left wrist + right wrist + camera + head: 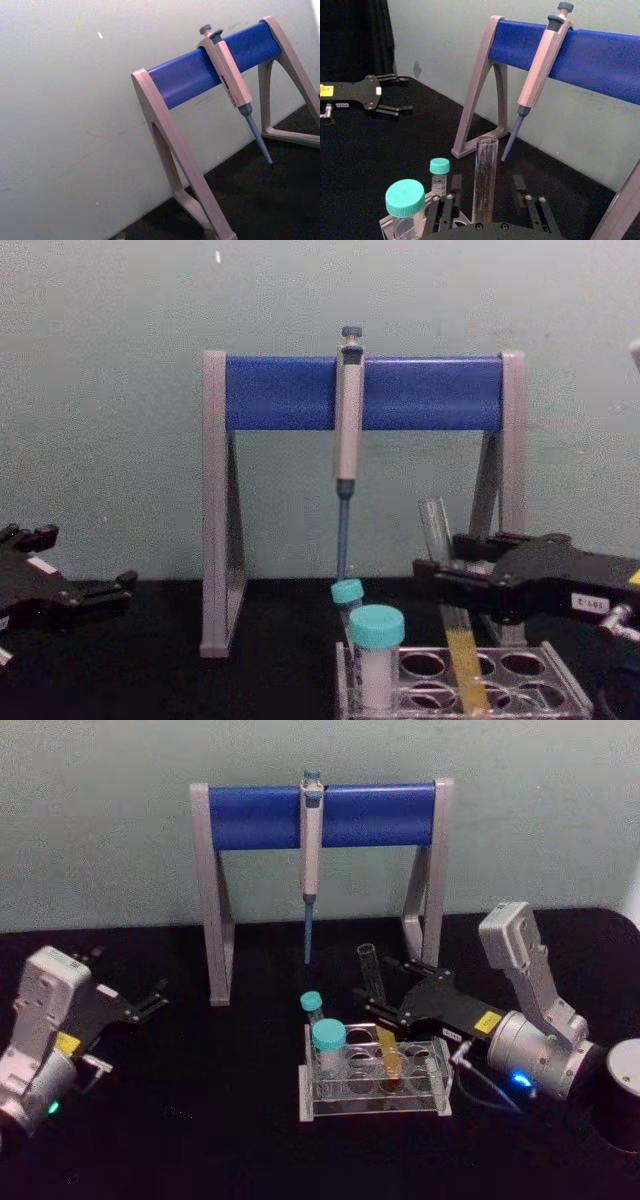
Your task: Pick up the test tube from the test tube rack, shake it, then place it back into the test tube rack.
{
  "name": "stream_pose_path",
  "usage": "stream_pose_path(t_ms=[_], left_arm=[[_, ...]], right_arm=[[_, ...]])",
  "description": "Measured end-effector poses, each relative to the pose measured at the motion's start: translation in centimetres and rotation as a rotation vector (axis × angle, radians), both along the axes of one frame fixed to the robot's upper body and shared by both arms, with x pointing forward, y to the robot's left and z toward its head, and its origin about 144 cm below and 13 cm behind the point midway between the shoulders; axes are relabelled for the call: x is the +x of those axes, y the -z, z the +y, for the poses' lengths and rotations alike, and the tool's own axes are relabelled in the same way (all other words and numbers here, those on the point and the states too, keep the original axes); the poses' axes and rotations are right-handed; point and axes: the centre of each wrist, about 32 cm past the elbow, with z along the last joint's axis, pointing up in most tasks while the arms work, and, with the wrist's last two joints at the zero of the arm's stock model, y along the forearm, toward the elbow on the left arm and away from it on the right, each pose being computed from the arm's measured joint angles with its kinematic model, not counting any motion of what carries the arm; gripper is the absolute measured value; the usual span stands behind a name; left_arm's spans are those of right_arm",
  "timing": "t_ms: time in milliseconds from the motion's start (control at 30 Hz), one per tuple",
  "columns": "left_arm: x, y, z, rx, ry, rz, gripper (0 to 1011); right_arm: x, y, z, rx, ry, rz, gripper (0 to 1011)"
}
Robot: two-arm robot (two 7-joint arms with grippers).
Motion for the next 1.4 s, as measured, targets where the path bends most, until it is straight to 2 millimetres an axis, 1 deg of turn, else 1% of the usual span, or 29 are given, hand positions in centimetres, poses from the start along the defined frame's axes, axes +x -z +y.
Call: stream_pose_path(t_ms=[33, 67, 167, 200, 233, 333, 400, 433, 467, 1133, 1400], left_arm=[[0.0, 0.0, 0.0, 0.0, 0.0, 0.0, 1001], [0.0, 0.0, 0.0, 0.0, 0.0, 0.0, 1001], [0.0, 0.0, 0.0, 0.0, 0.0, 0.0, 1001], [0.0, 0.0, 0.0, 0.0, 0.0, 0.0, 1001], [0.0, 0.0, 0.0, 0.0, 0.0, 0.0, 1001], [0.0, 0.0, 0.0, 0.0, 0.0, 0.0, 1001], [0.0, 0.0, 0.0, 0.0, 0.0, 0.0, 1001], [0.0, 0.0, 0.0, 0.0, 0.0, 0.0, 1001], [0.0, 0.0, 0.0, 0.0, 0.0, 0.0, 1001], [0.0, 0.0, 0.0, 0.0, 0.0, 0.0, 1001], [0.0, 0.0, 0.0, 0.0, 0.0, 0.0, 1001]], right_arm=[[0.0, 0.0, 0.0, 0.0, 0.0, 0.0, 628], [0.0, -0.01, 0.0, 0.0, 0.0, 0.0, 628], [0.0, -0.01, 0.01, 0.001, 0.0, 0.0, 506], [0.0, -0.01, 0.01, 0.001, 0.0, 0.0, 487], [0.0, -0.01, 0.01, 0.001, 0.0, 0.0, 424], [0.0, -0.01, 0.0, 0.001, 0.0, 0.0, 361], [0.0, -0.01, 0.0, 0.001, 0.0, 0.0, 278], [0.0, -0.02, 0.01, 0.001, 0.0, 0.0, 269], [0.0, -0.02, 0.01, 0.001, 0.0, 0.0, 234], [-0.01, -0.01, -0.01, 0.002, 0.0, -0.001, 227], [-0.55, -0.33, -0.37, 0.027, 0.003, -0.049, 227]])
